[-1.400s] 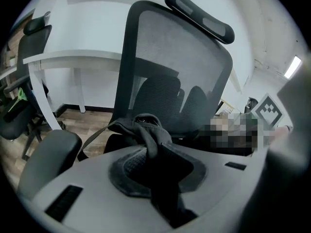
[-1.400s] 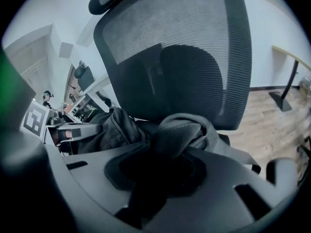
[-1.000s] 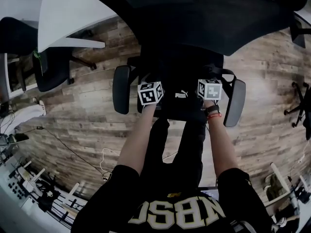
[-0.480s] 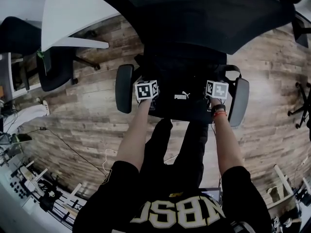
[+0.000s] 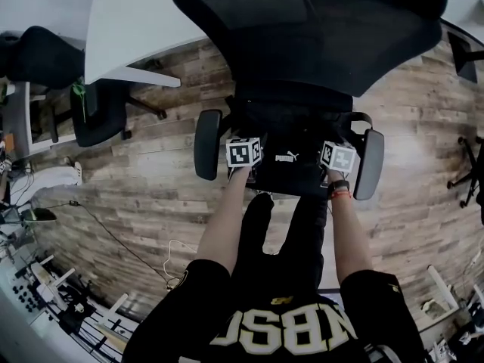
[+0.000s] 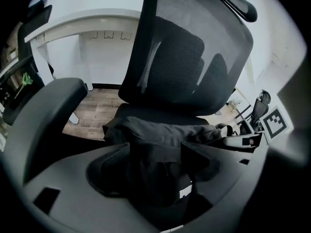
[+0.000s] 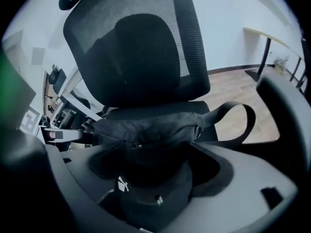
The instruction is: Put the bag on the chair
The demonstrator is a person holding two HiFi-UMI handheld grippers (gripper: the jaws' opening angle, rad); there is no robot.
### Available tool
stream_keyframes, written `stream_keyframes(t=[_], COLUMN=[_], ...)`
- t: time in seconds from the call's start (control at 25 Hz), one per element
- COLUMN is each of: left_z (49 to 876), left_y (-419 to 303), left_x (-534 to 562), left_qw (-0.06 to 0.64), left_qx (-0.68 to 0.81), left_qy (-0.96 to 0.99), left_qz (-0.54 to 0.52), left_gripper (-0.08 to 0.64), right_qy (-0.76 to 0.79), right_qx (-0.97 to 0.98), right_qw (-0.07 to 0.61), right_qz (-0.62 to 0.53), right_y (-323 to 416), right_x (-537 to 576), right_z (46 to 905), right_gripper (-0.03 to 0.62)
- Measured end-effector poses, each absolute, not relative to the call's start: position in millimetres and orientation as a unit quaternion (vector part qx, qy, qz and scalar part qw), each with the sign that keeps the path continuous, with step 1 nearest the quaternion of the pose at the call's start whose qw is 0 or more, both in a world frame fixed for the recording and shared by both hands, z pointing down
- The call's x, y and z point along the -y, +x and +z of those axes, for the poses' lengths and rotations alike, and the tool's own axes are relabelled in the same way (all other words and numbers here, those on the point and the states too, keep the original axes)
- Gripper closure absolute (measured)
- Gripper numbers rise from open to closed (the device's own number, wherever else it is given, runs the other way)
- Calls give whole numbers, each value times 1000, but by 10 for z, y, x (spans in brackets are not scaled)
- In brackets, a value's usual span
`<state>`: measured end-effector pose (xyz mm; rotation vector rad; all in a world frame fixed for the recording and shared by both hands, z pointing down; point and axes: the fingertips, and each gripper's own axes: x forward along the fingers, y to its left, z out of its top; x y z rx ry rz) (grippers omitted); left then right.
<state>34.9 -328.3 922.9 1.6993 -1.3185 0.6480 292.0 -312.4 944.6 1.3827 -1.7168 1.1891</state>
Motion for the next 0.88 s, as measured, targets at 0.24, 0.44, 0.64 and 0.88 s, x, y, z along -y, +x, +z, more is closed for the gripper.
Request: stream_keyframes(t=[0.24, 0.44, 0.64, 0.88], left_z=[8717, 8042, 7182, 5974], left_y=[502, 567, 681, 622], left_x=[3327, 3428, 3580, 3934], left_qw=[405, 359, 319, 221], left_qx=[534, 539, 534, 547], left_qy=[705, 737, 769, 803], left_qz=[231, 195, 148, 90], left_gripper=[227, 230, 230, 239], right_qy=[520, 534, 571, 589], right_qx=[683, 707, 726, 765], right_qw=[291, 243, 187, 158], right_qz=[422, 395, 333, 205], right_y=[2718, 2649, 2736, 2697], right_x=[3177, 3376, 3687, 4009], right_z=[8821, 8197, 7140, 5936], right_gripper=[206, 207, 226, 243])
